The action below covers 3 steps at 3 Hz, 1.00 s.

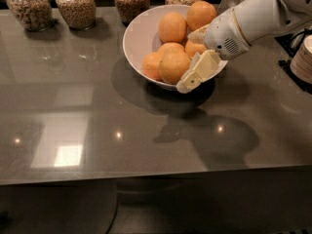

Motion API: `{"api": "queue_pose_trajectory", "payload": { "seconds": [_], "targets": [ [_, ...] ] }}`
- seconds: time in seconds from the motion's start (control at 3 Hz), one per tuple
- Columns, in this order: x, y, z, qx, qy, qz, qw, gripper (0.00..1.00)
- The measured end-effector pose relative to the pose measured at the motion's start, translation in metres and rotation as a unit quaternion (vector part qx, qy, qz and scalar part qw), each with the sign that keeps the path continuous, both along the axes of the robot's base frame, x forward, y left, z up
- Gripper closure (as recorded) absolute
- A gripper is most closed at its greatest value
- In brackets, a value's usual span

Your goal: Pick orange from white bowl

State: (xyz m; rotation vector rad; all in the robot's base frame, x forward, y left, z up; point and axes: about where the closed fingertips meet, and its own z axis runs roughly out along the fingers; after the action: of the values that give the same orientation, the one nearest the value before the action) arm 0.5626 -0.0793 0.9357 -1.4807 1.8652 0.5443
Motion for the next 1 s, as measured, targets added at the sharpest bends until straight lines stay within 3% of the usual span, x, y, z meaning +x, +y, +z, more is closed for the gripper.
{"api": "queue_pose_trajectory", "payload": {
  "seconds": [0.33, 1.0],
  "targets": [
    [0.0036, 0.0005, -0.0071, 0.008, -0.001, 0.000, 1.0000, 0.08],
    [0.0057, 0.0035, -0.0105, 0.011, -0.003, 0.001, 0.9999, 0.40]
  ]
}}
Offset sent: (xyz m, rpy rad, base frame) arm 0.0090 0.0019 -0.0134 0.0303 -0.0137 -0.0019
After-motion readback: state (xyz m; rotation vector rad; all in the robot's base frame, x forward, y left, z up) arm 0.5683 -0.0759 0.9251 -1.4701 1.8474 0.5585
